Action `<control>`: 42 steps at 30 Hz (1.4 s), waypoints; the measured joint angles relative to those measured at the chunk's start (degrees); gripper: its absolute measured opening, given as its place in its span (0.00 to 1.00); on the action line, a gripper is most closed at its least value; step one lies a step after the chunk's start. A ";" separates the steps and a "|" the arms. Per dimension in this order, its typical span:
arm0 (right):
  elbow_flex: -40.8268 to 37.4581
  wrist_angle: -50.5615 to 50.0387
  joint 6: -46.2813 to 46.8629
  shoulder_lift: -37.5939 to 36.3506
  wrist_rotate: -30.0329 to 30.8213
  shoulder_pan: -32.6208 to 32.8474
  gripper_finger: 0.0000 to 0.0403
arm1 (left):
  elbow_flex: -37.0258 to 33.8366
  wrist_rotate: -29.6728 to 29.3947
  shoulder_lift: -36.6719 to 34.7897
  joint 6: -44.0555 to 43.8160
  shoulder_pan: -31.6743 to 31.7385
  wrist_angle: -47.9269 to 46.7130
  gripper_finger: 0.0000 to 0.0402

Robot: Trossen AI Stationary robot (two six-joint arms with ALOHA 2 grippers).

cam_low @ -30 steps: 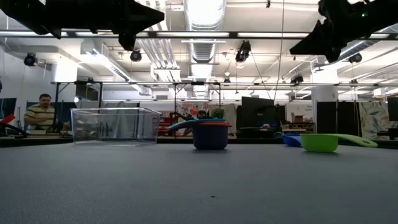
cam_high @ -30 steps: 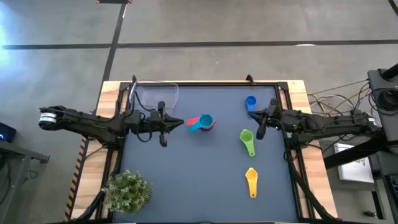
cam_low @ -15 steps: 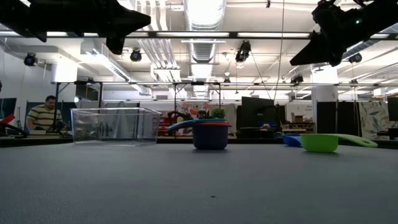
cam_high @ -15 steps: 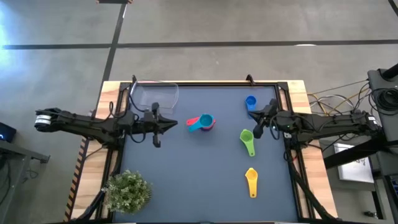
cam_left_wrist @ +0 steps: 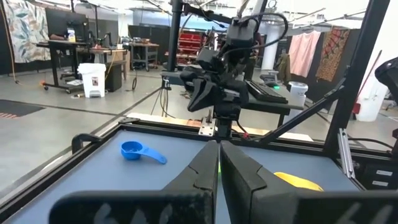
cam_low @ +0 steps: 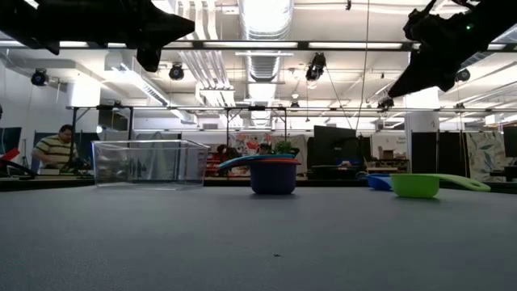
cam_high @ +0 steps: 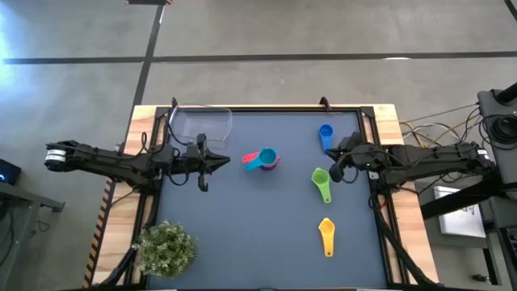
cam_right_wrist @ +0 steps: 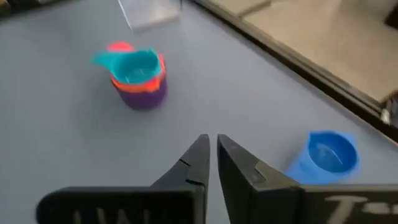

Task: Nest measuring cups in basket
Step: Stack the green measuring cup on top of the light blue measuring cup

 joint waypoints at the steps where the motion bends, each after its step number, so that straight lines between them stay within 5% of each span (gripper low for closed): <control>1: 0.66 -1.60 0.19 0.83 0.04 0.00 0.07 | 0.00 0.00 0.00 -0.02 0.00 0.00 0.00; 7: 2.37 -4.63 0.08 6.07 2.01 0.00 0.24 | 0.00 0.02 0.11 -1.28 0.00 -0.20 0.00; 16: 2.22 -8.61 3.38 13.74 -4.72 0.00 0.44 | -0.20 0.03 0.40 -2.36 -0.04 -1.75 0.00; 42: 0.36 -8.19 6.62 20.69 -8.12 -0.01 0.45 | -0.26 0.07 0.57 -3.07 -0.07 -1.81 0.00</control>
